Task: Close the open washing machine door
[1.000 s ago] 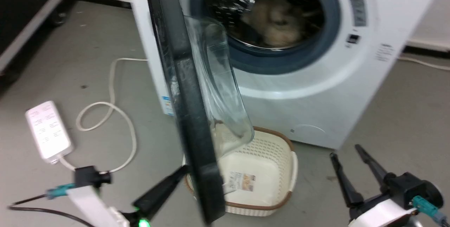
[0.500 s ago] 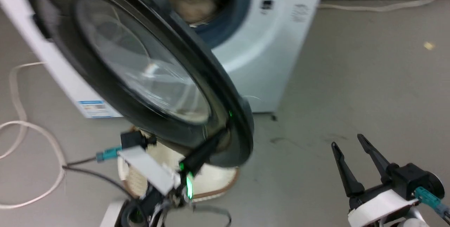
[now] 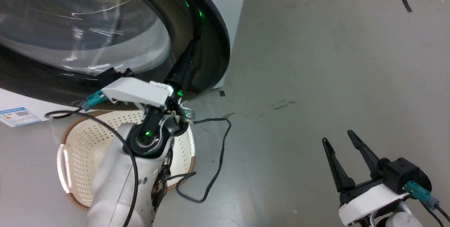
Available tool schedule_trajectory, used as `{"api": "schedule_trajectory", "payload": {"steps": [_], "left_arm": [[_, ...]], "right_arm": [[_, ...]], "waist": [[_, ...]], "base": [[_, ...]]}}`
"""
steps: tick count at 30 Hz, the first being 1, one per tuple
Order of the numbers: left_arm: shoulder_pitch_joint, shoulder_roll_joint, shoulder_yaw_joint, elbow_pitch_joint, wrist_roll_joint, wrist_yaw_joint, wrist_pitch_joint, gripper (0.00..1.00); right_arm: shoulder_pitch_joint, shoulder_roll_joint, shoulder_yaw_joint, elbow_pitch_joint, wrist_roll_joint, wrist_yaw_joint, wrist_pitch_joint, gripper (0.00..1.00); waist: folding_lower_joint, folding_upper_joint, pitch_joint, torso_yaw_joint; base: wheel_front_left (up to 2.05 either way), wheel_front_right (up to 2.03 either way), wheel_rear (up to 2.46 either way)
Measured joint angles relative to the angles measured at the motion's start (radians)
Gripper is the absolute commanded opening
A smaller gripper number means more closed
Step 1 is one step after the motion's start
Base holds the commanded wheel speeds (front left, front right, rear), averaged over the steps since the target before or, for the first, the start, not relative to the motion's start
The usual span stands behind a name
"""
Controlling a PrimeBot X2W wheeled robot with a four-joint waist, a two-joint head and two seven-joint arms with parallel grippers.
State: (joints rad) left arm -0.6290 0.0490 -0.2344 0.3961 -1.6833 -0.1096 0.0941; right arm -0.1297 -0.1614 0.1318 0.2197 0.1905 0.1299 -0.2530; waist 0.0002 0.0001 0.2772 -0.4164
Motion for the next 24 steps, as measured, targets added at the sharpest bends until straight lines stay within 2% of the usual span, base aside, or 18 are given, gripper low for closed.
{"api": "schedule_trajectory", "payload": {"steps": [5, 9, 10, 11, 12, 17, 21, 24], "left_arm": [[-0.029, -0.002, -0.054, 0.057, -0.046, -0.010, -0.017, 0.00], [-0.005, 0.001, -0.083, 0.014, -0.007, -0.016, -0.019, 0.00], [0.015, 0.008, -0.094, -0.013, 0.013, -0.016, -0.017, 0.47], [0.042, 0.018, -0.107, -0.044, 0.033, -0.016, -0.016, 0.47], [0.077, 0.028, -0.116, -0.077, 0.051, -0.016, -0.016, 1.00], [0.270, 0.116, -0.152, -0.254, 0.164, -0.016, -0.067, 1.00], [0.407, 0.217, -0.158, -0.313, 0.305, -0.016, -0.193, 1.00], [0.470, 0.292, -0.173, -0.314, 0.472, -0.016, -0.303, 1.00]], "right_arm": [[0.000, 0.003, -0.003, 0.004, 0.003, 0.000, -0.001, 1.00], [0.001, 0.003, -0.004, -0.015, 0.003, 0.000, -0.004, 1.00], [0.003, 0.002, -0.003, -0.021, 0.003, 0.000, -0.004, 1.00], [0.004, 0.002, -0.003, -0.027, 0.003, 0.000, -0.004, 1.00], [0.009, 0.000, -0.004, -0.034, 0.003, 0.000, -0.004, 1.00], [0.051, -0.016, -0.003, -0.057, 0.003, 0.000, -0.004, 1.00], [0.094, -0.025, -0.003, -0.070, 0.003, 0.000, -0.004, 1.00], [0.113, -0.035, 0.005, -0.071, 0.002, 0.000, -0.004, 1.00]], "waist": [[0.0000, 0.0000, -0.007, 0.010], [-0.0001, 0.0000, -0.024, 0.048], [-0.0001, 0.0000, -0.031, 0.058], [-0.0002, 0.0000, -0.039, 0.069], [-0.0002, 0.0000, -0.047, 0.081], [-0.0003, 0.0000, -0.100, 0.147], [-0.0004, 0.0000, -0.151, 0.208], [-0.0004, -0.0001, -0.190, 0.255]], "base": [[0.00, 0.00, 0.00], [0.00, 0.00, 0.00], [0.00, 0.00, 0.00], [0.00, 0.00, 0.00], [0.00, 0.00, 0.00], [0.00, 0.00, 0.00], [0.00, 0.00, 0.00], [0.00, 0.00, 0.00]]}}
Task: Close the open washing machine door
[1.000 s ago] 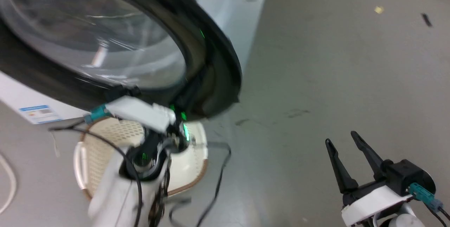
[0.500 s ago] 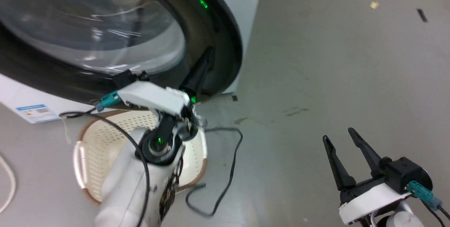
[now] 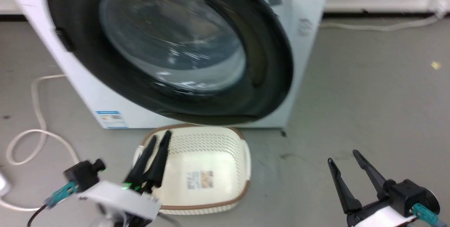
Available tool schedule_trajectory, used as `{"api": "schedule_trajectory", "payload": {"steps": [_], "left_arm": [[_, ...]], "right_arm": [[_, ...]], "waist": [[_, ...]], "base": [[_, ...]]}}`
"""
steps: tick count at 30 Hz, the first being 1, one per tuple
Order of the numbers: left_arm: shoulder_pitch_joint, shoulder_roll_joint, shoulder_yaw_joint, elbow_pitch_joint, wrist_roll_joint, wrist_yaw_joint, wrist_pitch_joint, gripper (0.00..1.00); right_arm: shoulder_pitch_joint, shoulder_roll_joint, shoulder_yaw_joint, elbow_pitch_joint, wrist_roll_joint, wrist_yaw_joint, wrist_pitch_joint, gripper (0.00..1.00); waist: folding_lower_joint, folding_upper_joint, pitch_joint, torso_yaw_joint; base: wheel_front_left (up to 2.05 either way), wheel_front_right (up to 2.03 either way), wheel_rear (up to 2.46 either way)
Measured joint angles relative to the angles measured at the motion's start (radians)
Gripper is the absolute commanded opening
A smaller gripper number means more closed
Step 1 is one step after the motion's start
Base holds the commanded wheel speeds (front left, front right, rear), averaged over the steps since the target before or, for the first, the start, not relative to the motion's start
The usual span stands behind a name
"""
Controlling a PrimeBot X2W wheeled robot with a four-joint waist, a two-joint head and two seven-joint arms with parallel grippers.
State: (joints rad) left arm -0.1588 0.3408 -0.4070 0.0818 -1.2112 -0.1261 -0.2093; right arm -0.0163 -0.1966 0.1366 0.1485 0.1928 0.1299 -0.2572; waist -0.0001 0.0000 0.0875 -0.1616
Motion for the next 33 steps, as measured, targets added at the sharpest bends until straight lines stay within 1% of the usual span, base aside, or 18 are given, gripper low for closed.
{"api": "schedule_trajectory", "payload": {"steps": [2, 4, 6, 8, 10, 13, 17, 22, 23, 24, 25, 27, 31, 33], "left_arm": [[0.027, 0.021, 0.022, 0.005, 0.116, 0.004, -0.037, 1.00], [0.044, 0.018, 0.062, -0.003, 0.247, 0.042, -0.047, 1.00], [0.061, -0.007, 0.137, -0.044, 0.391, 0.088, -0.047, 1.00], [0.083, -0.032, 0.191, -0.090, 0.528, 0.123, -0.047, 1.00], [0.117, -0.057, 0.225, -0.120, 0.644, 0.150, -0.047, 1.00], [0.168, -0.067, 0.238, -0.136, 0.794, 0.177, -0.047, 1.00], [0.212, -0.073, 0.230, -0.133, 0.925, 0.190, -0.047, 1.00], [0.233, -0.081, 0.210, -0.120, 1.001, 0.195, -0.047, 1.00], [0.234, -0.082, 0.207, -0.119, 1.009, 0.195, -0.047, 1.00], [0.234, -0.085, 0.205, -0.119, 1.016, 0.195, -0.047, 1.00], [0.234, -0.089, 0.203, -0.120, 1.021, 0.195, -0.047, 1.00], [0.231, -0.100, 0.198, -0.118, 1.031, 0.194, -0.047, 1.00], [0.204, -0.125, 0.191, -0.116, 1.041, 0.193, -0.047, 1.00], [0.186, -0.141, 0.188, -0.114, 1.045, 0.187, -0.047, 1.00]], "right_arm": [[0.009, -0.003, 0.002, -0.004, -0.002, 0.000, 0.000, 1.00], [0.014, -0.004, 0.002, -0.010, -0.003, 0.000, 0.000, 1.00], [0.019, -0.004, 0.003, -0.020, -0.004, 0.000, 0.000, 1.00], [0.021, -0.002, 0.006, -0.026, -0.007, 0.000, 0.000, 1.00], [0.026, 0.004, 0.005, -0.031, -0.003, 0.000, 0.000, 1.00], [0.035, 0.008, 0.002, -0.036, 0.001, 0.000, 0.000, 1.00], [0.045, 0.017, 0.001, -0.047, 0.000, 0.000, 0.000, 1.00], [0.052, 0.017, 0.013, -0.072, -0.010, 0.000, 0.000, 1.00], [0.052, 0.016, 0.022, -0.081, -0.010, 0.000, 0.000, 0.40], [0.051, 0.014, 0.030, -0.090, -0.006, 0.000, 0.000, 0.00], [0.046, 0.012, 0.036, -0.099, 0.006, 0.000, 0.000, 0.00], [0.023, -0.014, 0.057, -0.114, 0.010, 0.000, 0.000, 0.00], [-0.067, -0.087, 0.082, -0.132, 0.029, 0.000, 0.026, 0.00], [-0.121, -0.135, 0.103, -0.136, 0.046, 0.000, 0.050, 0.00]], "waist": [[0.0000, 0.0000, -0.024, 0.032], [-0.0001, 0.0000, -0.044, 0.062], [-0.0001, 0.0000, -0.061, 0.091], [-0.0001, 0.0000, -0.074, 0.115], [-0.0001, 0.0000, -0.085, 0.134], [-0.0001, 0.0000, -0.094, 0.155], [0.0001, 0.0000, -0.095, 0.177], [0.0000, 0.0000, -0.088, 0.206], [0.0000, 0.0000, -0.082, 0.210], [0.0000, 0.0000, -0.075, 0.214], [0.0001, 0.0000, -0.066, 0.217], [0.0002, 0.0000, -0.046, 0.225], [0.0002, 0.0000, -0.001, 0.246], [0.0003, 0.0000, 0.023, 0.259]], "base": [[0.00, 0.00, 0.00], [0.00, 0.00, 0.00], [0.00, 0.00, 0.00], [0.00, 0.00, 0.00], [0.00, 0.00, 0.00], [0.00, 0.00, 0.00], [0.00, 0.00, 0.00], [0.00, 0.00, 0.00], [0.00, 0.00, 0.00], [0.00, 0.00, 0.00], [0.00, 0.00, 0.00], [0.00, 0.00, 0.00], [0.00, 0.00, 0.00], [0.00, 0.00, 0.00]]}}
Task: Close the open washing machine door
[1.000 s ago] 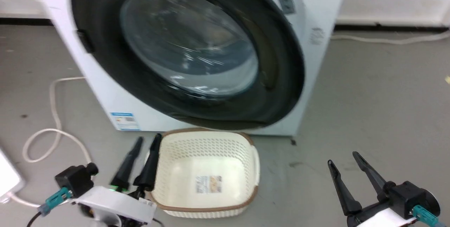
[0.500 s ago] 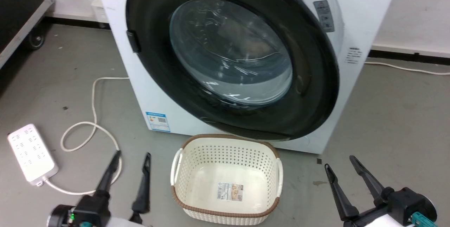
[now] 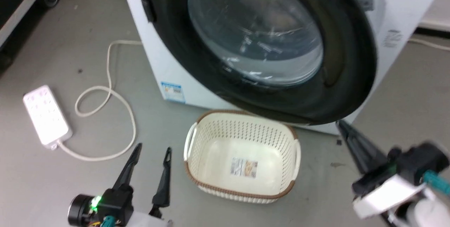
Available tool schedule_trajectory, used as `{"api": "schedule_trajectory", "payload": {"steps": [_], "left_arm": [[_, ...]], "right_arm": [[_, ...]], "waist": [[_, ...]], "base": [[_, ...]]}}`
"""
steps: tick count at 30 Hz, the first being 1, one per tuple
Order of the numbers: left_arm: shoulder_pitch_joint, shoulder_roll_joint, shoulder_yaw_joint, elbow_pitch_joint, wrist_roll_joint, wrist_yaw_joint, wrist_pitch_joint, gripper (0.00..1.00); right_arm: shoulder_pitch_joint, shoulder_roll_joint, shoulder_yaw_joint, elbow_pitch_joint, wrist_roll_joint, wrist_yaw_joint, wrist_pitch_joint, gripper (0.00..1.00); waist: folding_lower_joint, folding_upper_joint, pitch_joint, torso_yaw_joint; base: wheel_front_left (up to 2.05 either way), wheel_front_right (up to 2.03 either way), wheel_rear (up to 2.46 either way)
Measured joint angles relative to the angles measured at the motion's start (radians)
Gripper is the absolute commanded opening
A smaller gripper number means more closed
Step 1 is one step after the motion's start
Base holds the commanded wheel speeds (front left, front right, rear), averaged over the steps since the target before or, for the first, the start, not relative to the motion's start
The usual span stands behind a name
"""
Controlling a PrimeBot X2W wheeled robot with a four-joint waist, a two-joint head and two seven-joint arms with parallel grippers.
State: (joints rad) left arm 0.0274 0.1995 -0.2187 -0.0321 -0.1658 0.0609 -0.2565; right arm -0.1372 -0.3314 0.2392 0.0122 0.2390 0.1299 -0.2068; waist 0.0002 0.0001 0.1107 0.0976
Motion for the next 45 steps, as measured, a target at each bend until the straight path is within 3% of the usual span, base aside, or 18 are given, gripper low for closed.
{"api": "schedule_trajectory", "payload": {"steps": [6, 11, 15, 26, 39, 40, 41, 42, 45], "left_arm": [[-0.043, -0.040, -0.005, 0.000, 0.015, -0.009, 0.000, 1.00], [-0.079, -0.064, -0.006, -0.001, 0.032, -0.020, 0.000, 1.00], [-0.103, -0.084, -0.005, -0.002, 0.034, -0.025, 0.000, 1.00], [-0.112, -0.114, -0.001, -0.008, 0.054, -0.030, 0.000, 1.00], [-0.123, -0.129, 0.018, -0.001, 0.059, -0.038, 0.000, 1.00], [-0.123, -0.129, 0.022, 0.003, 0.059, -0.039, 0.000, 1.00], [-0.122, -0.129, 0.027, 0.007, 0.059, -0.040, 0.000, 1.00], [-0.121, -0.129, 0.033, 0.011, 0.059, -0.046, 0.000, 1.00], [-0.112, -0.127, 0.050, 0.022, 0.057, -0.051, 0.000, 1.00]], "right_arm": [[-0.201, -0.165, 0.085, 0.012, 0.104, 0.000, 0.092, 0.00], [-0.352, -0.259, 0.093, 0.077, 0.197, 0.000, 0.139, 0.00], [-0.424, -0.298, 0.083, 0.163, 0.239, 0.004, 0.156, 0.00], [-0.616, -0.304, -0.053, 0.425, 0.221, 0.003, 0.198, 0.00], [-0.706, -0.198, -0.071, 0.559, 0.178, 0.008, 0.151, 0.00], [-0.704, -0.195, -0.060, 0.555, 0.179, 0.006, 0.138, 0.18], [-0.699, -0.191, -0.046, 0.549, 0.181, 0.002, 0.123, 0.74], [-0.687, -0.188, -0.034, 0.538, 0.183, 0.002, 0.108, 1.00], [-0.617, -0.169, -0.004, 0.491, 0.185, 0.002, 0.052, 1.00]], "waist": [[0.0001, 0.0000, 0.078, 0.042], [0.0001, 0.0000, 0.137, 0.079], [0.0001, 0.0000, 0.173, 0.113], [-0.0001, 0.0000, 0.223, 0.166], [-0.0001, 0.0000, 0.195, 0.141], [-0.0001, 0.0000, 0.185, 0.137], [-0.0002, 0.0000, 0.174, 0.132], [-0.0001, 0.0000, 0.162, 0.127], [-0.0002, 0.0000, 0.122, 0.107]], "base": [[0.00, 0.00, 0.00], [0.00, 0.00, 0.00], [0.00, 0.00, 0.00], [0.00, 0.00, 0.00], [0.00, 0.00, 0.00], [0.00, 0.00, 0.00], [0.00, 0.00, 0.00], [0.00, 0.00, 0.00], [0.00, 0.00, 0.00]]}}
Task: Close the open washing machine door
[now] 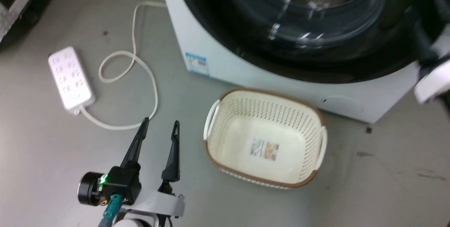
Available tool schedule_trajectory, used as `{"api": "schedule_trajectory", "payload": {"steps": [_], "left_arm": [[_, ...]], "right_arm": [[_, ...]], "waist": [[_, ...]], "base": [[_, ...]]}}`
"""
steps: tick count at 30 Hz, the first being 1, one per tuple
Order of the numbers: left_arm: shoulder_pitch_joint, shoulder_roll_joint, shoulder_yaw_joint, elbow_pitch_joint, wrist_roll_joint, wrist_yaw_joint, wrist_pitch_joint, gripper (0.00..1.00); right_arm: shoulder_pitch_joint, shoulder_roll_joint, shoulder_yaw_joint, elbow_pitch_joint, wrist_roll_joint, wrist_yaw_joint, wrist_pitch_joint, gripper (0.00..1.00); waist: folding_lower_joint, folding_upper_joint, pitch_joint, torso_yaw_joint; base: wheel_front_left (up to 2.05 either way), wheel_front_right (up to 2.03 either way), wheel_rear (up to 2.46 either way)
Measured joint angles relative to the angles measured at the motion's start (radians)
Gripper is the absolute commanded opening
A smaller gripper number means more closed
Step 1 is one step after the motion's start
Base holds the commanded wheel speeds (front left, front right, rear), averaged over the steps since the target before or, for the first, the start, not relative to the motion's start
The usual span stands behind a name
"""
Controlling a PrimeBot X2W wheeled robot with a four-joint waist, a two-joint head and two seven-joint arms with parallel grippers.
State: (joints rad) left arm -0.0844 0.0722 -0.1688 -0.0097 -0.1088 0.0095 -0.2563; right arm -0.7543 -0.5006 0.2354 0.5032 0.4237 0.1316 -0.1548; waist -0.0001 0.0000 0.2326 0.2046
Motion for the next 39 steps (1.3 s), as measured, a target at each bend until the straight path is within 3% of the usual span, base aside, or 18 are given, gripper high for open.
{"api": "schedule_trajectory", "payload": {"steps": [7, 8, 10, 19, 24, 30, 31, 39], "left_arm": [[0.042, 0.008, 0.040, 0.032, -0.016, -0.021, 0.000, 1.00], [0.063, 0.012, 0.053, 0.045, -0.018, -0.029, 0.000, 1.00], [0.074, 0.013, 0.059, 0.056, -0.022, -0.030, 0.000, 1.00], [0.091, 0.016, 0.066, 0.093, -0.037, -0.048, 0.000, 1.00], [0.112, 0.013, 0.072, 0.118, -0.056, -0.048, 0.000, 1.00], [0.121, 0.010, 0.073, 0.130, -0.056, -0.057, 0.000, 1.00], [0.121, 0.008, 0.072, 0.131, -0.056, -0.057, 0.001, 0.00], [0.121, 0.007, 0.076, 0.128, -0.053, -0.057, 0.012, 0.00]], "right_arm": [[0.233, 0.097, -0.031, -0.157, -0.059, 0.000, -0.074, 1.00], [0.343, 0.158, -0.085, -0.229, -0.118, 0.000, -0.077, 1.00], [0.417, 0.204, -0.130, -0.281, -0.156, 0.000, -0.076, 1.00], [0.701, 0.372, -0.275, -0.450, -0.314, 0.000, -0.040, 1.00], [0.775, 0.425, -0.313, -0.457, -0.372, 0.000, -0.041, 1.00], [0.789, 0.441, -0.315, -0.450, -0.398, 0.000, -0.042, 1.00], [0.789, 0.441, -0.315, -0.449, -0.398, 0.000, -0.041, 0.00], [0.789, 0.441, -0.312, -0.450, -0.398, 0.000, -0.031, 0.00]], "waist": [[-0.0001, 0.0000, -0.095, -0.078], [-0.0002, 0.0000, -0.130, -0.121], [-0.0002, 0.0000, -0.152, -0.149], [-0.0001, 0.0000, -0.219, -0.239], [0.0000, 0.0000, -0.229, -0.260], [0.0001, 0.0000, -0.234, -0.259], [0.0000, 0.0000, -0.234, -0.258], [0.0001, 0.0000, -0.234, -0.256]], "base": [[0.00, 0.00, 0.00], [0.00, 0.00, 0.00], [0.00, 0.00, 0.00], [0.00, 0.00, 0.00], [0.00, 0.00, 0.00], [0.00, 0.00, 0.00], [0.00, 0.00, 0.00], [0.00, 0.00, 0.00]]}}
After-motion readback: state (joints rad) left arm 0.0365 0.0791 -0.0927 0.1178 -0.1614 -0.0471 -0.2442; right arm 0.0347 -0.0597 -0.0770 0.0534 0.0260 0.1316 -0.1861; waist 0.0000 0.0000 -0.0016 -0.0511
